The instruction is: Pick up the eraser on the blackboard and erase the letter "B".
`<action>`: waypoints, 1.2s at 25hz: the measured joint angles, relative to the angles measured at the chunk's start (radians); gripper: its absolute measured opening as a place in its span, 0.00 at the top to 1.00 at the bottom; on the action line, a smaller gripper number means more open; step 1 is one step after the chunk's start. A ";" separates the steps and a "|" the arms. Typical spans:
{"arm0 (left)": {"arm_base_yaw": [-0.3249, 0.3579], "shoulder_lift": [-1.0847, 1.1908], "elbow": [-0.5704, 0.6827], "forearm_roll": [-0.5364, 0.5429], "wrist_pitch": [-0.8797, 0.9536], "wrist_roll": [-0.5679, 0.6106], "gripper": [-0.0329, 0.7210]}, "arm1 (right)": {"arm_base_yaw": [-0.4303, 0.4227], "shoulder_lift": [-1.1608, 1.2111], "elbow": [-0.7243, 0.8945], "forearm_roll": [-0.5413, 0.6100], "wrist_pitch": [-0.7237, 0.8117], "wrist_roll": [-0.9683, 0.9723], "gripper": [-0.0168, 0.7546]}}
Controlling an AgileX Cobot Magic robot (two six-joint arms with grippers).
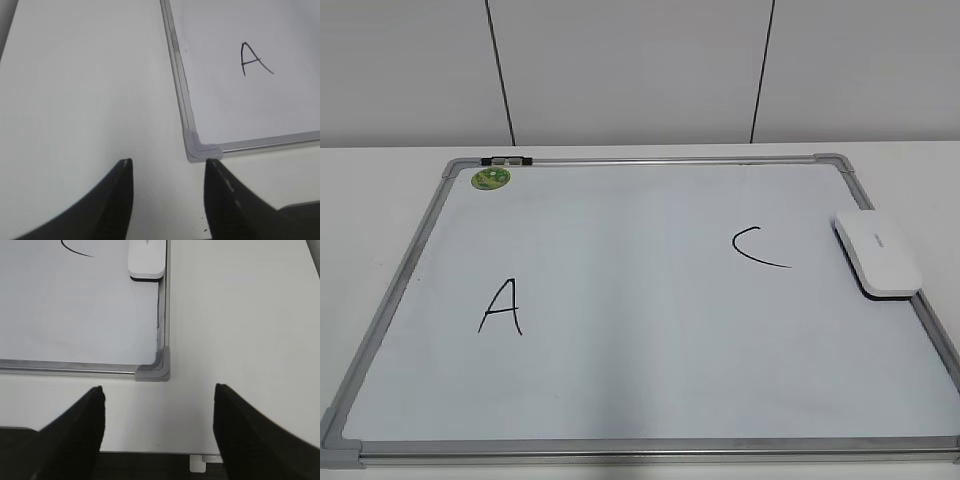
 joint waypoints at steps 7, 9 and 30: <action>0.000 -0.095 0.000 -0.001 0.009 0.000 0.50 | 0.000 -0.071 0.000 0.000 0.000 0.000 0.33; 0.000 -0.095 0.000 -0.003 0.011 0.000 0.51 | 0.000 -0.092 0.000 0.000 0.000 0.000 0.33; 0.000 -0.095 0.000 -0.003 0.011 0.000 0.56 | 0.000 -0.121 0.000 0.000 0.002 0.000 0.33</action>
